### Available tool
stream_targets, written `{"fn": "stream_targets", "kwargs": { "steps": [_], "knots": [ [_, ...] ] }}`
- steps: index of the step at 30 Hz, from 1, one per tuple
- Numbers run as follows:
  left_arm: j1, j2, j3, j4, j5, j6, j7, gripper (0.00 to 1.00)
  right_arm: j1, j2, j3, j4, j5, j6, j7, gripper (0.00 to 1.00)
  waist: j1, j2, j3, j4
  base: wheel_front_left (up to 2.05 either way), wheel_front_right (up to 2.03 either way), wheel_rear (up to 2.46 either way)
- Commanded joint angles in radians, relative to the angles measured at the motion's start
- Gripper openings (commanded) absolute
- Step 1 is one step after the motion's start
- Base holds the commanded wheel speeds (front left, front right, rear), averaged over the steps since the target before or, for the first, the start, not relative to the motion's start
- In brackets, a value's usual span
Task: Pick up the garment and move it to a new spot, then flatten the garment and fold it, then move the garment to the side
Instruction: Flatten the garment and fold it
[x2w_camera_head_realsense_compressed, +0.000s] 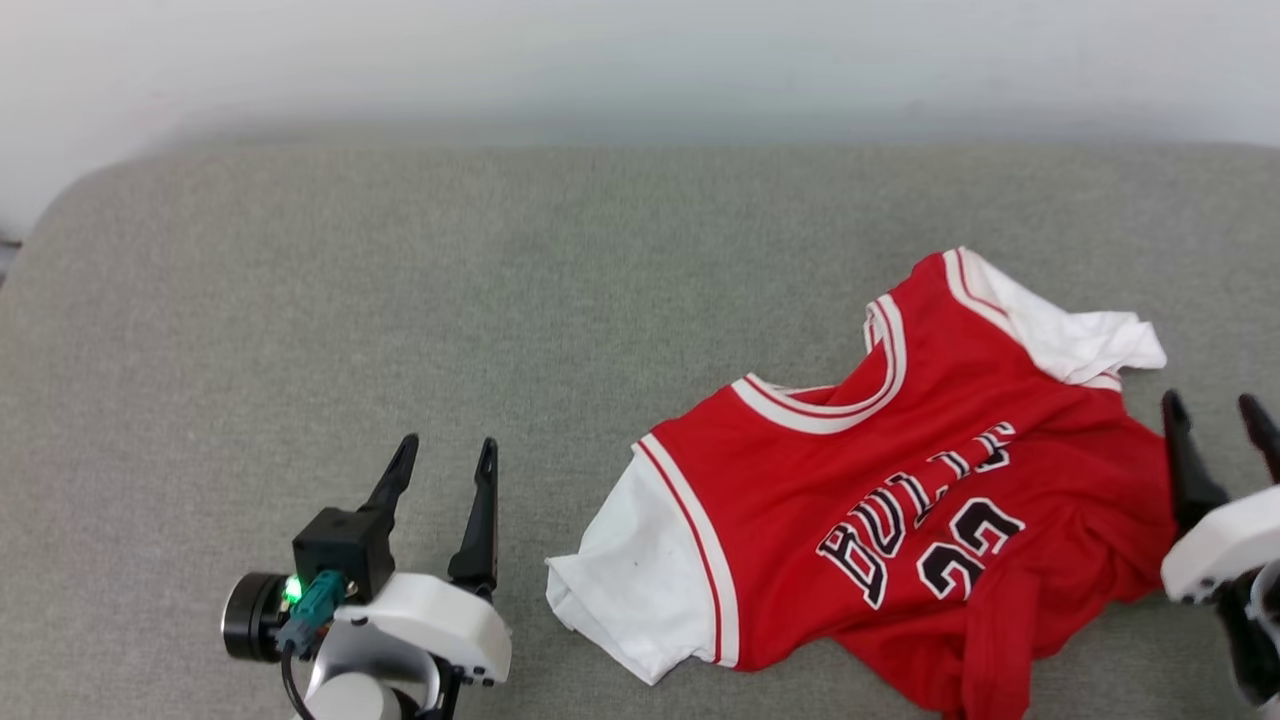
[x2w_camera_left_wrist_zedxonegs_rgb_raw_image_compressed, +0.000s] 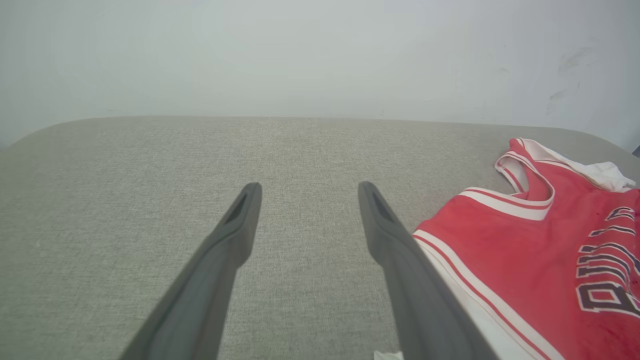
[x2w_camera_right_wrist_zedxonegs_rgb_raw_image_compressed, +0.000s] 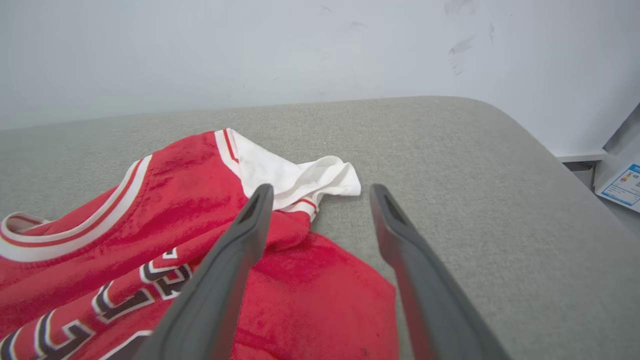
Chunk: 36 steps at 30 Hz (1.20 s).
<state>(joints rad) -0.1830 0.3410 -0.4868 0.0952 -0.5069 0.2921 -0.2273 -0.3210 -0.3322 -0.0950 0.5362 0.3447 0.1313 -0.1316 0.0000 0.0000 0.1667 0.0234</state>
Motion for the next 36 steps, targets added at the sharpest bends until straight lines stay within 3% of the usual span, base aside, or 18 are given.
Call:
{"fn": "stream_targets", "kwargs": {
  "steps": [1, 12, 19, 25, 33, 34, 35, 36],
  "knots": [
    [0.016, 0.007, 0.001, -0.001, -0.008, 0.007, 0.002, 1.0, 0.035, 0.011, -0.003, -0.025, -0.02, -0.001, -0.014, 1.0, 0.0, 0.0, -0.044, -0.013, 0.0, 0.0, 0.0],
    [0.079, 0.047, -0.01, -0.02, -0.041, -0.002, 0.07, 1.0, 0.328, 0.162, -0.008, -0.43, -0.132, -0.001, 0.06, 1.0, 0.0, 0.0, -0.134, -0.049, 0.0, 0.0, 0.0],
    [0.017, 0.073, -0.075, 0.004, -0.11, -0.076, 0.309, 1.0, 0.446, 0.23, 0.002, -0.654, -0.148, -0.001, 0.162, 1.0, 0.0, 0.0, -0.115, -0.089, 0.0, 0.0, 0.0],
    [-0.066, 0.099, -0.14, 0.062, -0.143, -0.135, 0.534, 1.0, 0.457, 0.24, 0.025, -0.736, -0.144, -0.001, 0.202, 1.0, 0.0, 0.0, -0.063, -0.132, 0.0, 0.0, 0.0],
    [-0.11, 0.127, -0.243, 0.137, -0.159, -0.195, 0.789, 1.0, 0.435, 0.259, 0.035, -0.727, -0.108, -0.001, 0.2, 1.0, 0.0, 0.0, -0.015, -0.166, 0.0, 0.0, 0.0],
    [-0.108, 0.127, -0.26, 0.145, -0.165, -0.204, 0.818, 0.67, 0.432, 0.26, 0.033, -0.722, -0.109, -0.001, 0.199, 1.0, 0.0, 0.0, -0.012, -0.167, 0.0, 0.0, 0.0],
    [-0.105, 0.126, -0.276, 0.152, -0.169, -0.214, 0.85, 0.23, 0.43, 0.262, 0.031, -0.717, -0.105, -0.001, 0.202, 1.0, 0.0, 0.0, -0.01, -0.168, 0.0, 0.0, 0.0],
    [-0.102, 0.123, -0.288, 0.156, -0.178, -0.223, 0.875, 0.0, 0.425, 0.264, 0.03, -0.715, -0.098, -0.001, 0.198, 1.0, 0.0, 0.0, -0.008, -0.168, 0.0, 0.0, 0.0]
  ]
}}
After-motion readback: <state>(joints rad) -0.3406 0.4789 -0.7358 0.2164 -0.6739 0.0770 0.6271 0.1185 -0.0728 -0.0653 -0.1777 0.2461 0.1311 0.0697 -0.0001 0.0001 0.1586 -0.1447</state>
